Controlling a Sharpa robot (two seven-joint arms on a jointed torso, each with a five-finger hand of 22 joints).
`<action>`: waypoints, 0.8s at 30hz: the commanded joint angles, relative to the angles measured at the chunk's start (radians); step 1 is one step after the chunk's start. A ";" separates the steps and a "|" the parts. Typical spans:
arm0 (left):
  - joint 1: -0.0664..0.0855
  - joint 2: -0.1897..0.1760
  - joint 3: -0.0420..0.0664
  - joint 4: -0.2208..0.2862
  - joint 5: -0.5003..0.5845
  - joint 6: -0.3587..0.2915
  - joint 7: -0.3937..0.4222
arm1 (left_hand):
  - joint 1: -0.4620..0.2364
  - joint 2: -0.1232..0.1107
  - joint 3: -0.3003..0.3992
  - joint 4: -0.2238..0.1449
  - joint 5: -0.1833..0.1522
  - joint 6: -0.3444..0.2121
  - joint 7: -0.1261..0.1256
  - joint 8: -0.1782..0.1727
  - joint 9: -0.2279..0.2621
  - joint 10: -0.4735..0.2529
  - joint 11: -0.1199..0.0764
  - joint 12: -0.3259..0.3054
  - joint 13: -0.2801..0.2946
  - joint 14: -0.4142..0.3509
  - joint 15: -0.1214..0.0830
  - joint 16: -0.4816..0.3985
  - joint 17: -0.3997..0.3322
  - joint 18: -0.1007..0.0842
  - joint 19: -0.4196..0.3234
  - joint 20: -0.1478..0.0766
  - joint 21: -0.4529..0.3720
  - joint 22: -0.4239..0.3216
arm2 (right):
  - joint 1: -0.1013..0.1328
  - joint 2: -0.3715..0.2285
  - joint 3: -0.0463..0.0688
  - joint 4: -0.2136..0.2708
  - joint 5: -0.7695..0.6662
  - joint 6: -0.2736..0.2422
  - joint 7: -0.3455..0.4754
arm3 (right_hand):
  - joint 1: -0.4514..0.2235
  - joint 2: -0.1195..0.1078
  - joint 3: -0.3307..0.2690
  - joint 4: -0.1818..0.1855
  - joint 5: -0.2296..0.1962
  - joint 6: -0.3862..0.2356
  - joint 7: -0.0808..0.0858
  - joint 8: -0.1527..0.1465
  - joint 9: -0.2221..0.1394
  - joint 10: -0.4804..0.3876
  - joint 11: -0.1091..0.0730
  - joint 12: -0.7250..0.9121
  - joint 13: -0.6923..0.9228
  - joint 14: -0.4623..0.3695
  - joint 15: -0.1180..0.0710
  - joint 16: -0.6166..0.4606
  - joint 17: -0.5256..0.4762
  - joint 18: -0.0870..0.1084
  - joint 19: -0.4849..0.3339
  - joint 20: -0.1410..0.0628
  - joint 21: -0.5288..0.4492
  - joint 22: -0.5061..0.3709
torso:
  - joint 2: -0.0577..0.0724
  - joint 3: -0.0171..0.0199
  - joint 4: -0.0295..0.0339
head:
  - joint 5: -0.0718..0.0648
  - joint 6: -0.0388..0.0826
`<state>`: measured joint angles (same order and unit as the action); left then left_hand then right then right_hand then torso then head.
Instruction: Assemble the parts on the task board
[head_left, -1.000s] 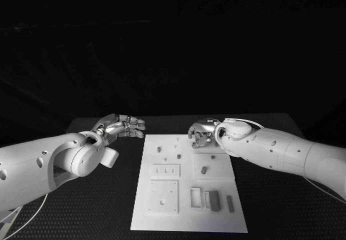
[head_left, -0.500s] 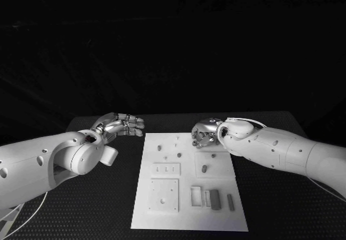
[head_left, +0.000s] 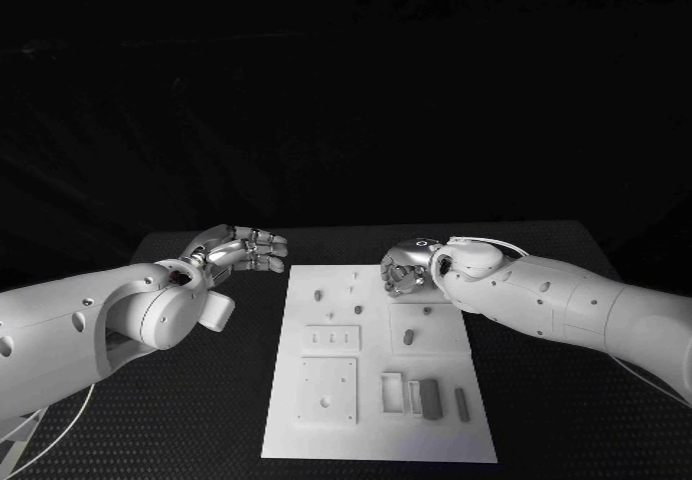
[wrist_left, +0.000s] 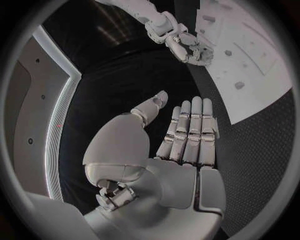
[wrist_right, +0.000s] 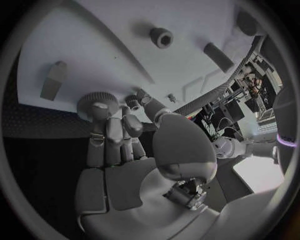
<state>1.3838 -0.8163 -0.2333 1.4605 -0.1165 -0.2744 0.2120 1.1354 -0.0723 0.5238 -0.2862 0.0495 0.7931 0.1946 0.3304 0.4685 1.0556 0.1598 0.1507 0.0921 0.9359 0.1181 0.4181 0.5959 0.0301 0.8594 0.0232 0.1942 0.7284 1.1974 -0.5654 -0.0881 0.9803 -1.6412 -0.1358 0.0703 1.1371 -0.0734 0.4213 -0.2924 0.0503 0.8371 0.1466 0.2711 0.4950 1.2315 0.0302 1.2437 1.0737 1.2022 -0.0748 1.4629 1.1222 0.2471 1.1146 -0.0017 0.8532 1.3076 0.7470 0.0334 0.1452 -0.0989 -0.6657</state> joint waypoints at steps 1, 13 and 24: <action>0.002 0.003 0.001 0.002 0.003 0.005 0.014 | -0.006 0.004 -0.002 0.000 0.002 0.003 -0.002 -0.005 -0.001 0.006 0.000 -0.005 -0.002 -0.002 0.001 -0.007 0.001 -0.009 -0.004 -0.003 -0.006 0.000 | -0.005 0.002 -0.003 -0.004 -0.005 0.026 0.006 | -0.001 0.012 0.008 0.001 -0.001 0.010 -0.001 0.002 -0.003 0.008 0.001 0.005 0.004 0.008 0.000 0.005 0.001 0.015 -0.006 -0.001 0.007 0.024 | 0.002 0.0006 0.0018 | -0.001 -0.003; 0.002 0.007 0.001 -0.004 0.006 0.008 0.010 | -0.008 0.004 -0.003 0.001 0.002 0.002 -0.001 -0.007 -0.002 0.006 0.001 -0.007 -0.002 -0.001 0.001 -0.008 0.002 -0.009 -0.003 -0.003 -0.007 0.001 | -0.008 0.002 -0.003 -0.015 0.000 0.036 0.007 | -0.011 0.078 0.098 0.007 -0.001 0.022 0.001 -0.001 -0.007 0.019 0.004 0.019 0.028 0.011 0.003 0.017 0.009 0.015 -0.014 0.001 0.024 0.023 | 0.003 0.0001 -0.0009 | 0.001 -0.014; 0.002 0.004 0.001 -0.004 0.006 0.009 0.008 | -0.009 0.004 -0.003 0.001 0.002 0.002 0.000 -0.008 -0.003 0.006 0.001 -0.008 -0.003 -0.001 0.001 -0.009 0.003 -0.009 -0.003 -0.003 -0.007 0.001 | -0.008 -0.006 -0.003 -0.003 0.000 0.033 0.001 | -0.034 0.055 0.142 0.002 -0.002 0.027 0.001 -0.003 -0.009 0.022 0.004 0.020 0.032 0.013 0.003 0.023 0.008 0.015 -0.016 0.000 0.040 0.023 | 0.004 0.0007 -0.0008 | 0.003 -0.014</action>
<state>1.3838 -0.8127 -0.2334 1.4551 -0.1154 -0.2739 0.2110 1.1354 -0.0723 0.5238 -0.2863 0.0495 0.7931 0.1945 0.3282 0.4666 1.0556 0.1598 0.1461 0.0902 0.9359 0.1181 0.4141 0.5977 0.0295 0.8595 0.0232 0.1906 0.7283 1.1977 -0.5696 -0.0858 0.9777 -1.6305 -0.1379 0.0833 1.1063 -0.0178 0.5593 -0.2896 0.0503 0.8587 0.1463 0.2728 0.4858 1.2494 0.0338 1.2615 1.1067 1.2075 -0.0734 1.4822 1.1310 0.2482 1.1056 -0.0036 0.8902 1.3075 0.7505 0.0336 0.1448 -0.0959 -0.6802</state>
